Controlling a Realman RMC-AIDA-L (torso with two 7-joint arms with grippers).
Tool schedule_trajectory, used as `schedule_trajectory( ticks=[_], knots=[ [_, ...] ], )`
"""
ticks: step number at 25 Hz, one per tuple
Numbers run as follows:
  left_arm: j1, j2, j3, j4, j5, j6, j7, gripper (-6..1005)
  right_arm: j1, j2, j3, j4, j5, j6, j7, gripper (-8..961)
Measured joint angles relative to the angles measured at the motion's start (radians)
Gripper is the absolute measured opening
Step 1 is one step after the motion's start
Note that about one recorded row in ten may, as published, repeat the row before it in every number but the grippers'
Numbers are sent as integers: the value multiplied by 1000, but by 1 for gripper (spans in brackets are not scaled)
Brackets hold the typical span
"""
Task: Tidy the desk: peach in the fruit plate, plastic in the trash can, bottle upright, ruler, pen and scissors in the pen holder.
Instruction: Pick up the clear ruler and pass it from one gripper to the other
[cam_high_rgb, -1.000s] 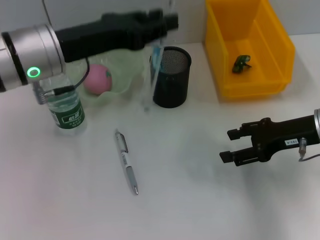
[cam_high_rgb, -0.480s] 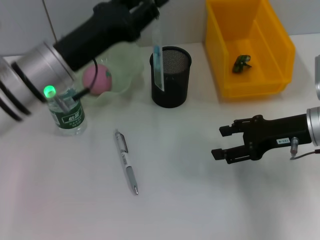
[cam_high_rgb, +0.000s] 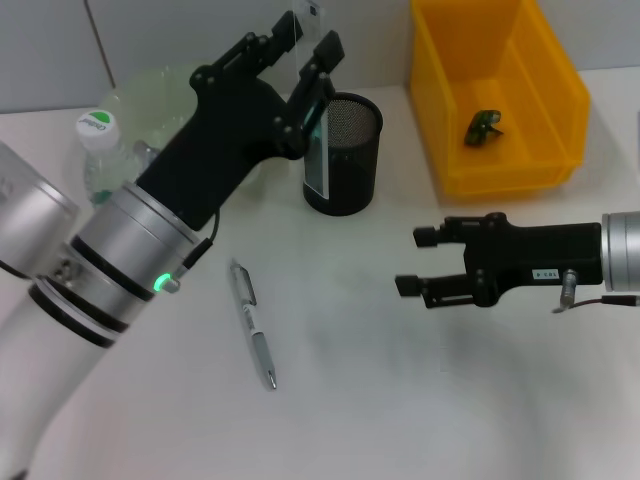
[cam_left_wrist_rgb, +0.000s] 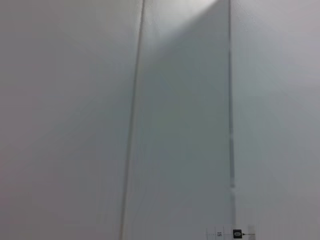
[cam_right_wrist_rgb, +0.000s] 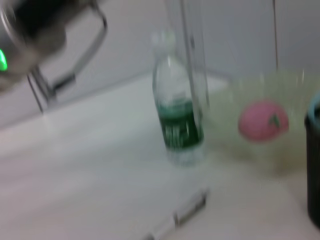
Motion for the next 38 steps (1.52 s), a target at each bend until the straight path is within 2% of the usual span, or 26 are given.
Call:
schedule_trajectory(
  ticks=[1, 2, 3, 5, 6, 7, 8, 10, 11, 12, 14, 16, 20, 21, 22, 25, 26, 30, 31, 32, 36, 38],
  knots=[
    [1, 0, 43, -1, -65, 0, 53, 392, -14, 7, 3, 26, 69, 0, -62, 668],
    [1, 0, 43, -1, -65, 0, 53, 393, -14, 7, 3, 26, 69, 0, -62, 667],
    [-1, 0, 124, -3, -201, 0, 148, 393, -20, 8, 3, 52, 116, 0, -100, 667],
    [-6, 0, 179, -4, -289, 0, 209, 393, -28, 9, 3, 119, 218, 0, -196, 665],
    [-6, 0, 179, -4, -289, 0, 209, 394, -31, 9, 4, 204, 317, 1, -309, 665],
    [-6, 0, 179, -4, -289, 0, 209, 394, -31, 9, 4, 204, 317, 1, -309, 664],
    [-12, 0, 253, -1, -398, 0, 283, 394, -31, 9, 3, 248, 361, 2, -371, 664],
    [-14, 0, 278, 2, -437, 1, 310, 394, -24, 12, 0, 363, 472, 6, -523, 662],
    [-14, 0, 278, 2, -437, 1, 310, 395, -10, 16, -2, 472, 563, 7, -671, 662],
    [-14, 0, 278, 2, -437, 1, 310, 395, -10, 16, -2, 472, 563, 7, -671, 661],
    [-25, 0, 323, 8, -501, 6, 351, 395, 25, 19, -1, 632, 666, -3, -843, 660],
    [-36, 0, 346, 9, -530, 6, 360, 396, 53, 22, 14, 715, 693, -14, -914, 659],
    [-42, 0, 358, 11, -556, 4, 378, 397, 90, 22, 55, 818, 706, -34, -985, 656],
    [-46, 0, 371, 13, -578, 4, 397, 397, 109, 23, 109, 890, 705, -52, -1035, 656],
    [-46, 0, 378, 14, -589, 5, 406, 397, 109, 23, 109, 890, 705, -52, -1035, 655],
    [-49, 0, 390, 16, -609, 7, 426, 398, 123, 23, 204, 984, 698, -70, -1126, 653],
    [-50, 0, 397, 17, -618, 7, 436, 398, 129, 23, 271, 1044, 696, -74, -1198, 653],
    [-50, 0, 405, 19, -622, 8, 455, 399, 142, 23, 350, 1094, 649, -52, -1259, 650],
    [-51, 0, 405, 19, -622, 9, 456, 399, 149, 23, 410, 1109, 585, -25, -1269, 649],
    [-51, 0, 405, 19, -622, 9, 456, 399, 149, 23, 410, 1109, 585, -25, -1269, 649],
    [-48, 0, 407, 21, -624, 19, 456, 400, 144, 23, 563, 1123, 449, 41, -1269, 646],
    [-46, 0, 409, 21, -624, 25, 456, 400, 144, 23, 584, 1126, 423, 50, -1269, 645]
  ],
)
